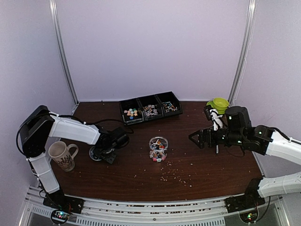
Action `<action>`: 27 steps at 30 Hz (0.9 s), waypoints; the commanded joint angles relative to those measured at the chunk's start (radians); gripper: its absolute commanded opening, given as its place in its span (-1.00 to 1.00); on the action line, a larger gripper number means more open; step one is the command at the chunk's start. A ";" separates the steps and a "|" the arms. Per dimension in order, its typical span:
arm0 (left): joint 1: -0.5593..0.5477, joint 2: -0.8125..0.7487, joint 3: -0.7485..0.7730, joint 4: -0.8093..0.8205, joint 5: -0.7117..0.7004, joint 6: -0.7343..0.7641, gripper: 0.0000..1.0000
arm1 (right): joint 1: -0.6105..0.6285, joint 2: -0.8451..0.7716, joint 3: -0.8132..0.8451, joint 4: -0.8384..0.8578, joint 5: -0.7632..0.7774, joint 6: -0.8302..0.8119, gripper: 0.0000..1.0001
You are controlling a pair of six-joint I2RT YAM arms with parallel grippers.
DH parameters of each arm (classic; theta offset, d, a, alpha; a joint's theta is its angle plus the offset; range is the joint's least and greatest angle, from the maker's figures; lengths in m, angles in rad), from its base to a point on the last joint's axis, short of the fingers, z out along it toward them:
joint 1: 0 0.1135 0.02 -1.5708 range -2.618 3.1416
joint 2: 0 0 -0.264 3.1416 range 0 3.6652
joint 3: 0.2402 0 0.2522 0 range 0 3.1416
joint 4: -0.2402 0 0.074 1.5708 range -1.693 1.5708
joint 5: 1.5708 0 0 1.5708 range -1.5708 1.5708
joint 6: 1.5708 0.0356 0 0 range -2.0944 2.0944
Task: Pack the candies
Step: Pick up the box lid from the center of the board.
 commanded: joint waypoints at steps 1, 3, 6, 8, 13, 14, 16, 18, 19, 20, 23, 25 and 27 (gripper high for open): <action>-0.001 -0.042 0.001 0.011 0.059 0.005 -1.00 | 0.013 -0.050 -0.050 0.076 -0.037 -0.072 0.90; -0.001 -0.084 0.004 0.011 0.102 0.012 -1.00 | 0.023 -0.083 -0.076 0.116 -0.033 -0.116 0.92; -0.004 -0.160 0.009 0.009 0.169 0.027 -1.00 | 0.043 -0.137 -0.116 0.184 -0.038 -0.202 0.97; -0.009 -0.220 0.018 0.000 0.212 0.036 -1.00 | 0.061 -0.173 -0.145 0.239 -0.056 -0.251 0.99; -0.026 -0.318 0.042 -0.016 0.356 0.059 -1.00 | 0.117 -0.248 -0.214 0.359 -0.154 -0.350 0.98; -0.029 -0.335 0.047 -0.015 0.405 0.064 -1.00 | 0.136 -0.260 -0.231 0.378 -0.170 -0.374 0.98; -0.041 -0.358 0.059 -0.015 0.493 0.079 -1.00 | 0.177 -0.288 -0.248 0.410 -0.191 -0.445 0.96; -0.064 -0.378 0.076 -0.013 0.564 0.086 -1.00 | 0.230 -0.302 -0.249 0.408 -0.203 -0.535 0.95; -0.079 -0.386 0.084 -0.011 0.591 0.088 -1.00 | 0.260 -0.305 -0.242 0.397 -0.198 -0.583 0.94; -0.095 -0.393 0.091 -0.006 0.626 0.090 -1.00 | 0.289 -0.303 -0.229 0.373 -0.189 -0.628 0.95; -0.148 -0.402 0.117 0.012 0.733 0.100 -1.00 | 0.365 -0.265 -0.160 0.266 -0.146 -0.751 0.96; -0.190 -0.399 0.137 0.021 0.782 0.105 -1.00 | 0.404 -0.224 -0.108 0.183 -0.112 -0.829 0.96; -0.236 -0.394 0.151 0.040 0.831 0.112 -1.00 | 0.438 -0.184 -0.066 0.122 -0.071 -0.890 0.96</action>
